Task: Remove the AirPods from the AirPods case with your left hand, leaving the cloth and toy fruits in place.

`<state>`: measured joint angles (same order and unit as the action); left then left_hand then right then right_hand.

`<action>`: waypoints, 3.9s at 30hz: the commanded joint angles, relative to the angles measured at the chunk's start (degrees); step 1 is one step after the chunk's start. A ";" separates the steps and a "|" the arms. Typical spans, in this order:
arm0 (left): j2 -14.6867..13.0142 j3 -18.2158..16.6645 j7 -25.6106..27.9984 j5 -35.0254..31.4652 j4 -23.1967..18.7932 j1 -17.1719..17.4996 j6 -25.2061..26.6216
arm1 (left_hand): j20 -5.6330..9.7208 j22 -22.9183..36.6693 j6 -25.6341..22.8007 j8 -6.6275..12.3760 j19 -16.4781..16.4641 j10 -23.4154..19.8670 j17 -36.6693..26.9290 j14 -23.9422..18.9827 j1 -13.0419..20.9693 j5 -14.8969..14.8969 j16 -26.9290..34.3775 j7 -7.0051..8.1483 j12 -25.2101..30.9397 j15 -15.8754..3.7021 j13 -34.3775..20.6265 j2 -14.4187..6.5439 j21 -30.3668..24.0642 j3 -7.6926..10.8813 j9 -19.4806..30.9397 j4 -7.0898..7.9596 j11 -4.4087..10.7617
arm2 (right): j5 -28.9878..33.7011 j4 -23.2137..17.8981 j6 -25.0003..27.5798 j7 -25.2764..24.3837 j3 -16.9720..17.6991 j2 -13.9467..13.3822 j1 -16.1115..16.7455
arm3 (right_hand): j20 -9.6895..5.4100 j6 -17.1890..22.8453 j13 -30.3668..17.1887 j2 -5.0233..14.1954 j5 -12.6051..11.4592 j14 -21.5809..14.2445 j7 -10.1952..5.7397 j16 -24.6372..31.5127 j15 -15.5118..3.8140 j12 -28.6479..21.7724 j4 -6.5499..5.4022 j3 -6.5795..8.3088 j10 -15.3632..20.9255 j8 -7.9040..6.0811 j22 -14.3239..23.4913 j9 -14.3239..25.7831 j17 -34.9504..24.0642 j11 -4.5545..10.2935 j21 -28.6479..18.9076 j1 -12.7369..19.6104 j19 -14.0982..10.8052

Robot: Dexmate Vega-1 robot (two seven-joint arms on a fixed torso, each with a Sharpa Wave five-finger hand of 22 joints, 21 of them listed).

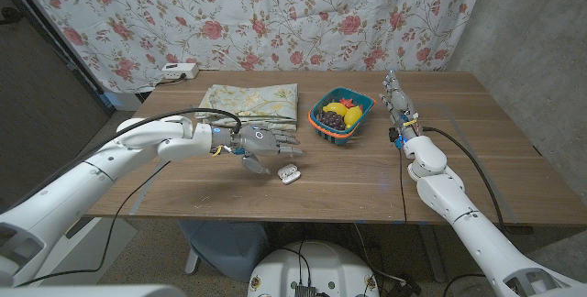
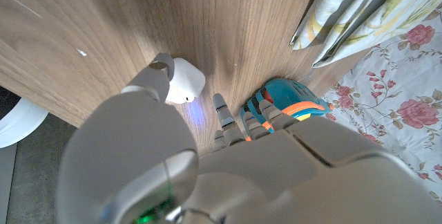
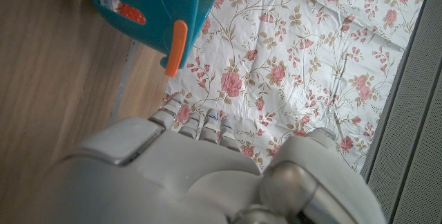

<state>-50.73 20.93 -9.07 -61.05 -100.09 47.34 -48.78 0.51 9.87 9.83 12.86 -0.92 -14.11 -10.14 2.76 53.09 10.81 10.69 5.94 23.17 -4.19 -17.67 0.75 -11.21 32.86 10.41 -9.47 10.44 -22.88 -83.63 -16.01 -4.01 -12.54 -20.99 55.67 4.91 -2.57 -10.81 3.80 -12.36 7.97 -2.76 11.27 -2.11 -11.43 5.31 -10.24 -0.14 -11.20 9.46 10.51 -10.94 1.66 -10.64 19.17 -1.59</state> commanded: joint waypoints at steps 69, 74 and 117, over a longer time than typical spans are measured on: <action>2.30 3.21 -3.57 8.24 3.81 -0.81 2.90 | -0.31 0.13 1.23 0.16 -0.43 -0.93 -0.06 -0.44 1.05 0.11 -0.08 0.41 0.71 -0.42 -0.23 -0.14 -0.03 -1.09 0.16 0.09 -0.24 | -0.12 3.79 -0.51 2.17 0.12 1.60 -2.87 | 0.75 -0.22 -0.16 0.42 0.08 -0.43 -0.38 0.25 -1.12 0.19 0.19 0.32 0.03 0.14 0.16 0.18 0.02 0.69 -0.14 0.99 -0.60; 2.38 3.08 -3.71 8.26 3.86 -0.63 2.79 | -0.29 0.12 1.13 0.13 -0.45 -1.23 -0.05 -0.54 1.07 0.08 -0.07 0.49 0.83 -0.45 -0.23 -0.04 -0.03 -1.16 0.16 0.06 -0.19 | -0.11 3.93 -0.40 2.29 0.08 1.56 -2.96 | 0.77 -0.20 -0.16 0.42 0.09 -0.42 -0.37 0.25 -1.12 0.19 0.19 0.33 0.02 0.13 0.16 0.18 0.02 0.67 -0.12 1.00 -0.58; 4.05 5.34 -7.21 9.20 5.75 -2.79 1.91 | -0.47 0.13 0.28 -0.19 -0.34 -3.76 -0.05 -1.51 1.06 -0.09 -0.05 0.63 1.81 -0.81 -0.16 0.49 0.02 -1.41 0.17 0.09 0.04 | 0.02 3.54 -0.12 1.81 0.34 1.56 -2.70 | 0.92 -0.21 -0.16 0.52 0.13 -0.33 -0.41 0.21 -1.13 0.24 0.17 0.41 -0.20 0.12 0.17 0.19 0.00 0.60 0.04 0.99 -0.26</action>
<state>-47.05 25.89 -15.91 -51.96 -94.70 44.80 -46.78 0.48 9.88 9.83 12.86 -0.95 -17.11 -10.15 1.52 53.91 10.81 10.69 6.35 24.59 -4.81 -17.67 0.99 -11.21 31.51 10.43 -9.39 10.55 -22.98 -79.32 -16.26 -1.77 -12.35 -19.21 52.50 5.62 -2.57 -10.81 4.32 -12.36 7.76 -2.76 11.27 -1.91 -11.21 5.53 -10.02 0.17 -11.20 9.46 10.51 -10.95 1.97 -10.64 19.69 -2.31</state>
